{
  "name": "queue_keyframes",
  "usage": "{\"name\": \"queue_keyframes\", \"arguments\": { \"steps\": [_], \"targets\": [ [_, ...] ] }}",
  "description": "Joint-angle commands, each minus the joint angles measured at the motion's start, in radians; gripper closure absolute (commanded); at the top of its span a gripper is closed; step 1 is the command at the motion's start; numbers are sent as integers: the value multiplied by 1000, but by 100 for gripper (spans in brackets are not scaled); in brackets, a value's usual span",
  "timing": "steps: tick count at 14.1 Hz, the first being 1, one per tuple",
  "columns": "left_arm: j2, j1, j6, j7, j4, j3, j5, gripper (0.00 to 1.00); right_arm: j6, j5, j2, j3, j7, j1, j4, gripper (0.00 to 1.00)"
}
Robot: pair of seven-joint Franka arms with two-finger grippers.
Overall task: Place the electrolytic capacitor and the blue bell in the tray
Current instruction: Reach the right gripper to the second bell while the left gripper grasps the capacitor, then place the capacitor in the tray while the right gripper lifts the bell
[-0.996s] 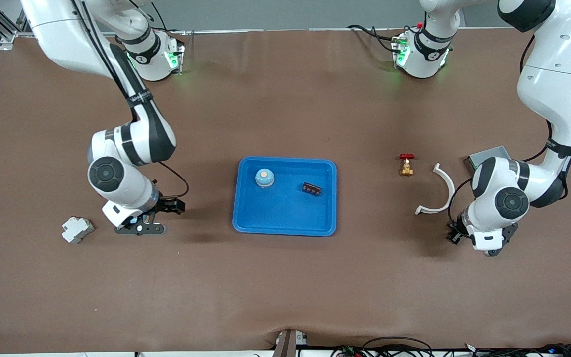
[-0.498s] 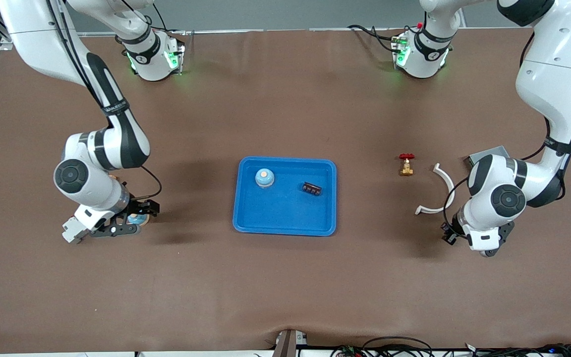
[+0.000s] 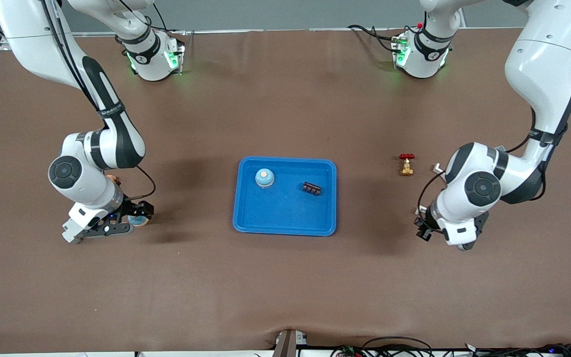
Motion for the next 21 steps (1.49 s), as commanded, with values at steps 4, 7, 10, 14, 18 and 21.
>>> {"name": "queue_keyframes", "arguments": {
  "steps": [4,7,10,14,18,21],
  "targets": [
    [23,-144,-28,-292,83,-41,-23,100,102,-11,51,17,-83,-57,-27,0],
    [58,-224,-26,-405,116,-40,-26,100,121,-11,66,17,-108,-76,-27,0],
    [120,-310,-22,-501,191,-32,-24,100,179,-9,91,17,-109,-83,-48,0],
    [169,-400,-5,-589,231,-8,-18,100,190,-9,91,19,-103,-80,-62,0],
    [209,-547,70,-693,272,110,-21,100,146,-6,82,20,-85,-70,-53,77],
    [229,-618,110,-724,286,184,-23,100,46,-6,53,25,24,-33,-30,100]
  ]
}}
